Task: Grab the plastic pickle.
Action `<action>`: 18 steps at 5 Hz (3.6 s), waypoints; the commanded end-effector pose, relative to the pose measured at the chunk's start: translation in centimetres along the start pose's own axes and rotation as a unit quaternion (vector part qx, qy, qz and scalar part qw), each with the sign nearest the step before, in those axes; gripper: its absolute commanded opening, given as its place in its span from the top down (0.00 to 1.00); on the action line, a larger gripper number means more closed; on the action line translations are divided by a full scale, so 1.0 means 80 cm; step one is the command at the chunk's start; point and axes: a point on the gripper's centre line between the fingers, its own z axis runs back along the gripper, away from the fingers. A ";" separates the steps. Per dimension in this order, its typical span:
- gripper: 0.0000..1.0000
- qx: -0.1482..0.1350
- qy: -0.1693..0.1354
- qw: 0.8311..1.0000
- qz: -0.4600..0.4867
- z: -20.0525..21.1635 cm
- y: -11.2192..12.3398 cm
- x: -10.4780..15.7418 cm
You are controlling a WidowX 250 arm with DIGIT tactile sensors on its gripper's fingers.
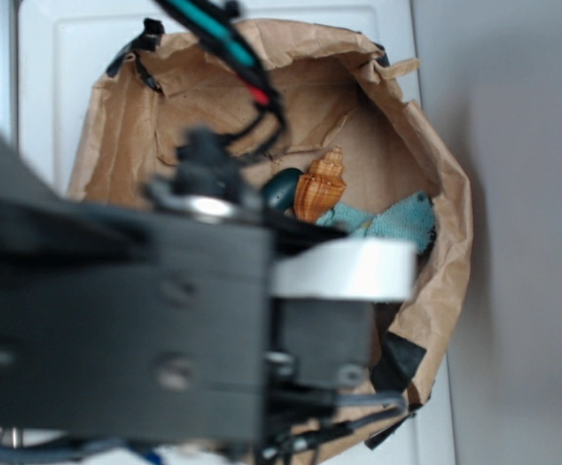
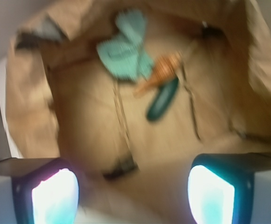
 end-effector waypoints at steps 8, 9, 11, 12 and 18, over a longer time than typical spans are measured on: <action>0.00 -0.093 0.005 0.996 0.015 -0.088 0.088 0.036; 0.00 -0.081 -0.016 0.995 0.063 -0.116 0.077 0.046; 0.00 -0.039 -0.071 0.995 0.065 -0.179 0.066 0.059; 0.00 -0.020 -0.098 0.994 0.049 -0.204 0.066 0.055; 0.00 -0.103 -0.055 0.993 -0.016 -0.122 0.100 0.031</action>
